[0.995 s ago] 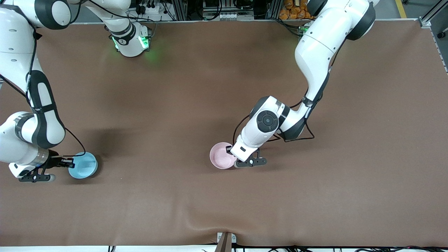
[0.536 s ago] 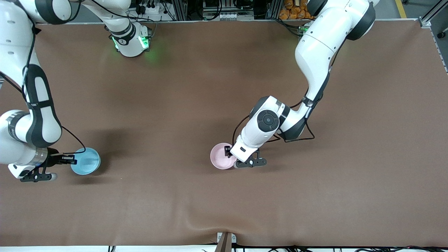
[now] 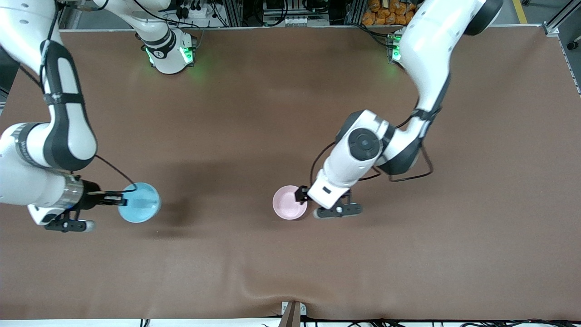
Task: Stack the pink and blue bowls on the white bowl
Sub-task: 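Carry the blue bowl onto the pink bowl while the left gripper withdraws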
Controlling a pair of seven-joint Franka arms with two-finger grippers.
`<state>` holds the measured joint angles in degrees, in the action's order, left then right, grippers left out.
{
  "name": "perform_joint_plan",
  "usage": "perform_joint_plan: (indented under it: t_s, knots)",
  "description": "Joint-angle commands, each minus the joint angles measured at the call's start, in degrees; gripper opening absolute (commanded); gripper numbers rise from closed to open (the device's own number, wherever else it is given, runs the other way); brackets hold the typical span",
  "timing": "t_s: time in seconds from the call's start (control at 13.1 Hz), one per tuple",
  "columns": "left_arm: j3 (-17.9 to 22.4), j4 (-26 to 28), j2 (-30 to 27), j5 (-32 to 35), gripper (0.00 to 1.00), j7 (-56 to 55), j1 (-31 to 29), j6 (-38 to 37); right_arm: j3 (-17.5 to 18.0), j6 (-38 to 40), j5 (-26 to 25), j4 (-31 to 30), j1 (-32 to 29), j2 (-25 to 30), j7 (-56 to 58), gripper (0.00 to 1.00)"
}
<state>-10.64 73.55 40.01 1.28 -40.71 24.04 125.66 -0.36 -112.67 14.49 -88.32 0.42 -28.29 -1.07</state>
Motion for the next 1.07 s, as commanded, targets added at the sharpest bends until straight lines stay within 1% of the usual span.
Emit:
perform_joint_plan:
  t_s: [0.0, 0.08, 0.23, 0.31, 0.38, 0.54, 0.61, 0.84, 1.0]
  knots:
    - [0.36, 1.42, -5.01, 6.33, 1.00, -0.08, -1.62, -6.81, -0.52, -2.63, 4.31, -2.03, 4.48, 2.10, -10.04, 0.00]
    - [0.35, 1.42, -6.94, 7.85, 1.00, 0.01, -2.93, -8.83, -0.52, -4.04, 4.32, -2.03, 6.85, 2.10, -14.96, 0.00]
    - [0.09, 1.42, -10.72, 7.86, 1.00, 1.85, -5.74, -13.40, -0.44, -7.46, 5.37, -2.21, 10.03, 1.57, -23.49, 0.00]
    - [0.09, 1.42, -12.65, 7.86, 1.00, 4.21, -6.63, -15.95, -0.52, -9.65, 5.64, -2.21, 12.91, 1.40, -27.54, 0.00]
    - [0.09, 1.42, -14.41, 7.34, 1.00, 6.49, -7.68, -17.80, -0.52, -12.63, 5.64, -2.56, 15.81, 1.05, -32.10, 0.00]
    - [0.00, 1.42, -18.02, 7.25, 1.00, 9.40, -10.49, -21.58, -0.61, -21.32, 5.47, -4.57, 20.65, -0.09, -40.20, 0.00]
    - [-0.08, 1.42, -19.51, 7.07, 1.00, 11.16, -11.63, -22.64, -0.70, -24.15, 5.20, -5.02, 22.33, -0.97, -42.32, 0.00]
    - [-0.17, 1.42, -22.68, 6.81, 1.00, 16.60, -15.67, -26.59, -1.31, -28.29, 4.15, -4.85, 26.81, -3.79, -47.60, 0.00]
    - [-0.35, 1.33, -25.14, 6.11, 1.00, 24.67, -19.54, -29.14, -1.31, -30.15, 3.71, -4.58, 28.93, -5.54, -51.90, 0.00]
